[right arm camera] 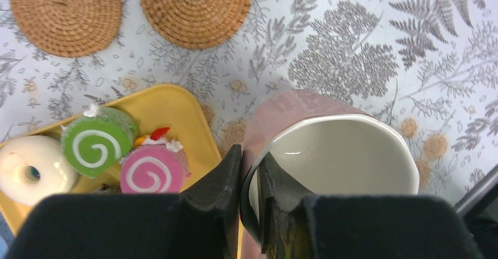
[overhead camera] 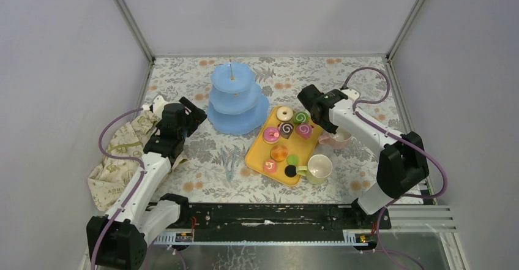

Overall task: Serve the afternoon tea
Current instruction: Pick up the cup at the center of the board, then place the cup on the coaster.

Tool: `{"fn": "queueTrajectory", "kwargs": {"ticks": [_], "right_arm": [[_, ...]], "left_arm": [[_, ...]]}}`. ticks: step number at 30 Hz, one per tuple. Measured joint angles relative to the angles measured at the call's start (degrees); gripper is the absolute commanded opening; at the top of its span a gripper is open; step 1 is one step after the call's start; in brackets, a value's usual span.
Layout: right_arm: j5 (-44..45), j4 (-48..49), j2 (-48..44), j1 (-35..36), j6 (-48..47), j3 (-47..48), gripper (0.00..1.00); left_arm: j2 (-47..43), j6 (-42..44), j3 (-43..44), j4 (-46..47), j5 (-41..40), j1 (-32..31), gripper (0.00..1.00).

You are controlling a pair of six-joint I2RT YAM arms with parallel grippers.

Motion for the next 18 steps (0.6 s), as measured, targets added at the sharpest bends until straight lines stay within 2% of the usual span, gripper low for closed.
{"fn": "queueTrajectory", "kwargs": {"ticks": [10, 18], "right_arm": [[-1.8, 10.1, 0.7, -6.0, -14.4, 5.0, 0.00], [-2.9, 11.5, 15.5, -7.7, -24.0, 24.6, 0.00]], "left_arm": [[0.2, 0.0, 0.0, 0.0, 0.0, 0.0, 1.00], [0.3, 0.0, 0.0, 0.0, -0.1, 0.0, 1.00]]}}
